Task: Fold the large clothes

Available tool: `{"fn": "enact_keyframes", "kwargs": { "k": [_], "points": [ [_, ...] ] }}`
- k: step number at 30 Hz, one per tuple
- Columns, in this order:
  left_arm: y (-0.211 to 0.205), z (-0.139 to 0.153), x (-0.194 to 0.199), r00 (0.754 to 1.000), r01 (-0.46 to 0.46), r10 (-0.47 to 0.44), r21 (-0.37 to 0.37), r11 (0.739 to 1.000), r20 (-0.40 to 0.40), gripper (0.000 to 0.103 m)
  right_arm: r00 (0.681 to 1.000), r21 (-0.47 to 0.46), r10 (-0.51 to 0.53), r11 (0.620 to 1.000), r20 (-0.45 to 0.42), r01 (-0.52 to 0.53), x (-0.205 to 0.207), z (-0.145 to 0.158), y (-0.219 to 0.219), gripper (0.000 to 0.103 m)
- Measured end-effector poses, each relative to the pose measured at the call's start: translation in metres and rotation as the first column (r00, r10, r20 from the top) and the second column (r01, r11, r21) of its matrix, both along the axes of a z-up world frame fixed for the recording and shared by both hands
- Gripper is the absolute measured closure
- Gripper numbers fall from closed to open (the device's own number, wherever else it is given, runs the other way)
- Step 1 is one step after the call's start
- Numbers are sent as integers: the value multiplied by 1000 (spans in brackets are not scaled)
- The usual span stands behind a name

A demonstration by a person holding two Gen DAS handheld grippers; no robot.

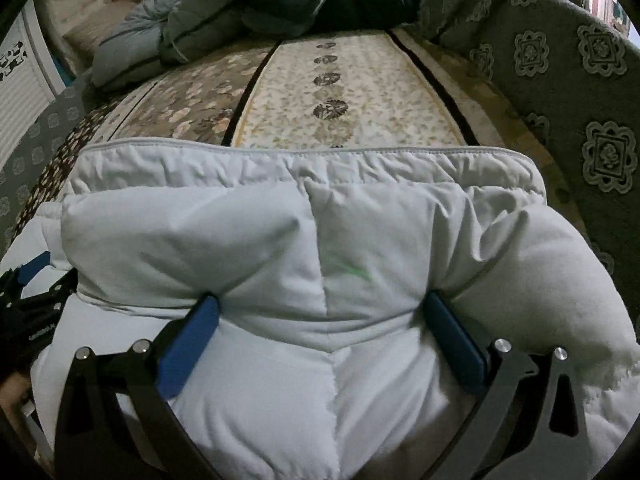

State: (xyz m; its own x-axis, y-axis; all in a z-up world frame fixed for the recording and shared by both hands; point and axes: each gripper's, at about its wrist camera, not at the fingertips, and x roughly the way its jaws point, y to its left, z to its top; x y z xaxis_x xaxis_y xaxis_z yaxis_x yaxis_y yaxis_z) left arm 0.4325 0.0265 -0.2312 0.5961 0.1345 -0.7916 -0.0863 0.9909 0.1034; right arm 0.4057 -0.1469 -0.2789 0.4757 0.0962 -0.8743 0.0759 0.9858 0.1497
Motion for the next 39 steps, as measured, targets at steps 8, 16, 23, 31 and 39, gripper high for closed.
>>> {"fn": "enact_keyframes", "kwargs": {
  "k": [8,16,23,31,39],
  "points": [
    [-1,-12,12,1000,7,-7,-23,1000,-4,3,1000,-30,8,1000,-1,-8,0,-3,4,1],
    [22,39,-70,993,45,-29,-141,989,110,4,983,-112,127,987,133,-112,-67,66,1,2],
    [87,86,-188,986,-34,40,-42,999,165,3,978,-40,-39,998,207,49,-175,136,-49,2],
    [134,97,-218,987,-140,144,-61,988,65,3,995,-125,-25,991,101,37,-216,112,-90,2],
    [103,53,-202,994,-30,26,36,999,107,3,998,-32,-51,998,34,52,-197,56,-113,2]
  ]
}}
